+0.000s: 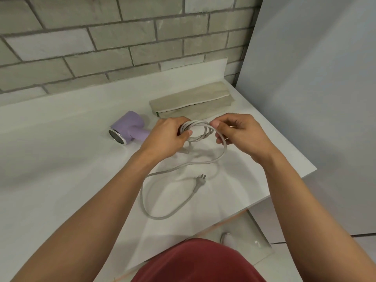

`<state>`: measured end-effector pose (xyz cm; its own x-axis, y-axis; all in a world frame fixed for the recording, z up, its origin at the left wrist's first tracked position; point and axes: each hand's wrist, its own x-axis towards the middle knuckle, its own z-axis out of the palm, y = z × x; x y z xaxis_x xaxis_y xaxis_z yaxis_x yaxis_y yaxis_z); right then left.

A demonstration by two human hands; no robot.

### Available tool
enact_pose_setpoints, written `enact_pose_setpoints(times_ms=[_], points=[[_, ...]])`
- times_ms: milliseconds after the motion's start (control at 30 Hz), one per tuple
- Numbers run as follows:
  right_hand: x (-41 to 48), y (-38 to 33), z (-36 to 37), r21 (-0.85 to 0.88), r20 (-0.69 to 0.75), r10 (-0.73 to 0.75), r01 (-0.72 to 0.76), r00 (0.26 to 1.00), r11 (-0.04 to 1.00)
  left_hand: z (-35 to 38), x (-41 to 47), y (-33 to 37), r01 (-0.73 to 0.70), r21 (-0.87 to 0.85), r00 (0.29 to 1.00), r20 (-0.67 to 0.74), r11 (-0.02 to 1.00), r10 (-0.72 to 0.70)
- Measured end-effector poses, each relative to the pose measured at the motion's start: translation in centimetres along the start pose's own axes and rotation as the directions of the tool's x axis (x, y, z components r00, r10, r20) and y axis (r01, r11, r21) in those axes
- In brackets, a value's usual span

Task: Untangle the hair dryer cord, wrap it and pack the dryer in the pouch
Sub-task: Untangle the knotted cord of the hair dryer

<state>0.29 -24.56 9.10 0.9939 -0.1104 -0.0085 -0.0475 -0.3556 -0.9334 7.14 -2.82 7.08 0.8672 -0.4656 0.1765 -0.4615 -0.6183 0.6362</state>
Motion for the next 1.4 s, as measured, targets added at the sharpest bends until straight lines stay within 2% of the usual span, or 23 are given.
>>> enact_pose_setpoints(times_ms=[133,233,333,567,667,800,933,1033,1300,1400], points=[[0.0,-0.5,-0.4,-0.052,0.03,-0.05,0.052,0.998,0.997,-0.4,0.0,0.5,0.009,0.057,0.998,-0.063,0.998,-0.005],[0.2,0.0,-0.8,-0.155,0.037,-0.084,0.089,0.996,0.984,-0.9,-0.3,0.5,0.015,-0.036,0.996,-0.09,0.999,-0.018],[0.3,0.7,-0.8,-0.252,0.029,-0.121,0.124,0.992,0.96,-1.3,-0.6,-0.3,0.061,-0.27,0.998,0.008,0.961,-0.061],[0.3,1.3,0.6,-0.336,0.012,-0.229,0.22,0.973,0.916,-1.6,-1.8,-0.8,0.159,-0.499,0.98,0.186,0.852,-0.074],[0.4,1.2,1.0,-0.324,0.042,-0.226,0.227,0.973,0.918,-1.8,-2.0,-0.6,0.159,-0.473,0.974,0.217,0.866,-0.061],[0.5,1.0,1.6,-0.214,0.002,-0.184,0.181,0.983,0.96,-2.3,-2.3,-0.3,0.192,-0.492,0.961,0.271,0.849,-0.06],[0.6,0.6,2.6,-0.242,0.103,-0.228,0.247,0.968,0.938,-2.3,-2.2,0.0,0.139,-0.439,0.957,0.291,0.888,-0.006],[0.6,0.5,2.8,-0.305,0.16,-0.245,0.284,0.956,0.909,-2.5,-2.3,0.5,0.14,-0.468,0.958,0.287,0.873,0.001],[0.8,1.1,3.3,-0.326,0.182,-0.241,0.289,0.953,0.9,-3.6,-2.3,0.0,0.371,-0.483,0.899,0.402,0.793,-0.175],[0.7,1.3,3.5,-0.284,0.153,-0.246,0.281,0.957,0.917,-3.8,-2.3,-0.8,0.48,-0.556,0.856,0.465,0.678,-0.225]])
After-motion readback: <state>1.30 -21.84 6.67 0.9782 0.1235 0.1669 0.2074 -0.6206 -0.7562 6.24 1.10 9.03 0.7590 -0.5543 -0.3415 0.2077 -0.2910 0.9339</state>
